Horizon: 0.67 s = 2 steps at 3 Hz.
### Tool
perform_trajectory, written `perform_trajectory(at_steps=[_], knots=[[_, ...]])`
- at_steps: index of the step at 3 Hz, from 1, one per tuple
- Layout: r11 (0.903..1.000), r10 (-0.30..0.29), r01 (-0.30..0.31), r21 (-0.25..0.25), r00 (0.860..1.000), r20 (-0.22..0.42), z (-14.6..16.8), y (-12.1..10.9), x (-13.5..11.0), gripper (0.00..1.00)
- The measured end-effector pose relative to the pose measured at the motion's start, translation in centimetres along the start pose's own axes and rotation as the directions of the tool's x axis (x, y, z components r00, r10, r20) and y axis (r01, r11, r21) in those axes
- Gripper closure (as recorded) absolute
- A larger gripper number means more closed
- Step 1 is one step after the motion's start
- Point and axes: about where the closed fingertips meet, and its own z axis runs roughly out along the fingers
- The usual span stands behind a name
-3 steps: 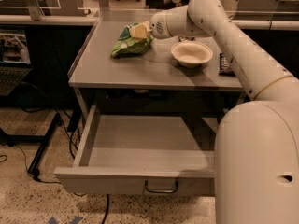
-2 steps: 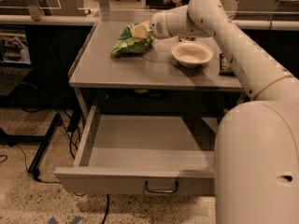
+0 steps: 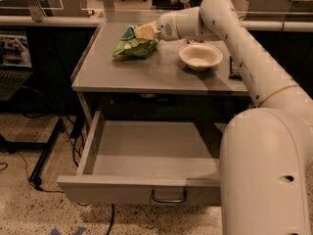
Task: Place green rice chip bag into top drawer
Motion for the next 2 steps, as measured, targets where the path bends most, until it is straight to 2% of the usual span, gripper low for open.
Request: perform_trajectory(at_steps=[1, 2], knots=[[0.9858, -0.019, 0.038, -0.164, 0.994, 0.112, -1.8, 2.1, -1.4, 1.00], [0.9672, 0.001, 0.048, -0.249, 0.981, 0.194, -4.9, 3.4, -2.0, 1.00]])
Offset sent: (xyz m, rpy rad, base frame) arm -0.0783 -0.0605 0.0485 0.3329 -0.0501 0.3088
